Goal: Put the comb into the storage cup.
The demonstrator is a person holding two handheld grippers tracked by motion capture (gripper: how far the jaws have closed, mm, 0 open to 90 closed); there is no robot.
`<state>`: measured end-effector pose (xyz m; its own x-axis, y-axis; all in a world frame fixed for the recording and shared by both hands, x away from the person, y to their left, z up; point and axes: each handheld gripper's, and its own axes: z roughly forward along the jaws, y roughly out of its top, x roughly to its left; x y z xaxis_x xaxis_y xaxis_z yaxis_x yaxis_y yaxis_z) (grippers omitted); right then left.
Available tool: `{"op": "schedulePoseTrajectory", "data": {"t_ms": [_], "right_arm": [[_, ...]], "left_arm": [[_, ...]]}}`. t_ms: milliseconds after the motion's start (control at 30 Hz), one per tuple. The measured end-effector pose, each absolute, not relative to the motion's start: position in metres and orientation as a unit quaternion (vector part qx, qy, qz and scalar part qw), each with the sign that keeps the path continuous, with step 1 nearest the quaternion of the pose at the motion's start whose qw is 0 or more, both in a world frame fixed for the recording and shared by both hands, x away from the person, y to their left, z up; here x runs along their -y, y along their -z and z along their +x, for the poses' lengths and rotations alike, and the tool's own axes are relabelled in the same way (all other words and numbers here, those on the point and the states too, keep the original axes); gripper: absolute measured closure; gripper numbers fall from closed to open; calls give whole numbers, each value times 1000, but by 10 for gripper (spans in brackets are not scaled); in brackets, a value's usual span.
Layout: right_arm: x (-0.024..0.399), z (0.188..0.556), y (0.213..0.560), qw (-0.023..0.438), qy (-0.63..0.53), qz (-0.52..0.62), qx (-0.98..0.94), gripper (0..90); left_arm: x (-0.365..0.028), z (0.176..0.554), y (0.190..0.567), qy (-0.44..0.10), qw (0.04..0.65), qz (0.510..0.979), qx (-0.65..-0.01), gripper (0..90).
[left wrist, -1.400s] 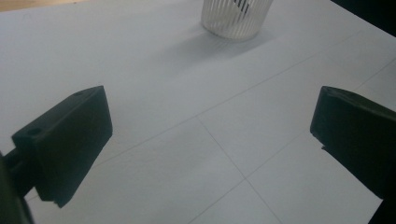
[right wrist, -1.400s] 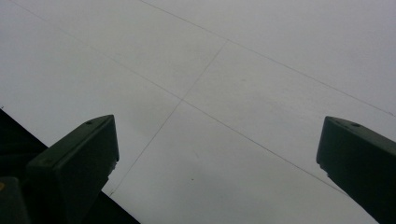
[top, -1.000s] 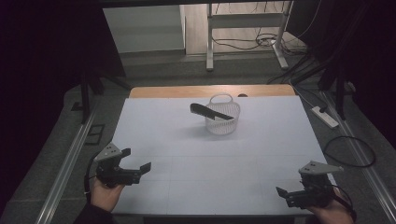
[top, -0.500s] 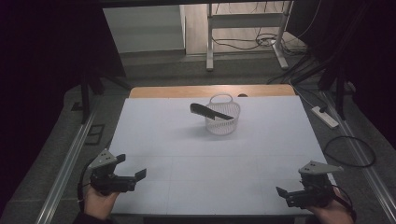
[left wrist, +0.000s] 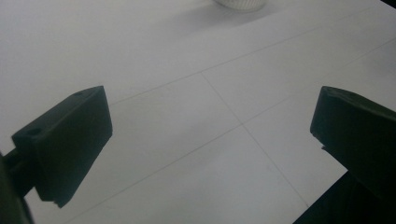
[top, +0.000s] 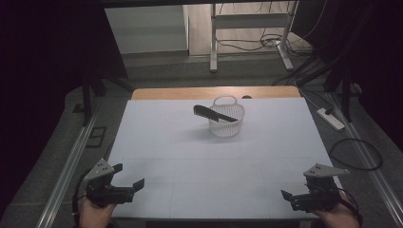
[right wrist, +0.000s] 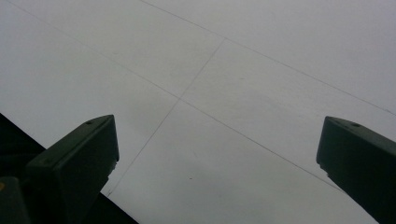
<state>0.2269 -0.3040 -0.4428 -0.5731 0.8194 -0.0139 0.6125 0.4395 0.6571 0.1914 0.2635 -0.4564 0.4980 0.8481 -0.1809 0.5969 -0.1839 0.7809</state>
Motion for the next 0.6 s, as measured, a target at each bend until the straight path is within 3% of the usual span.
{"op": "schedulePoseTrajectory", "data": {"t_ms": [600], "right_arm": [[305,227,443,171,-306,439,-827,0]], "left_arm": [[-269,173,458,-154,408,755,-489,0]]}}
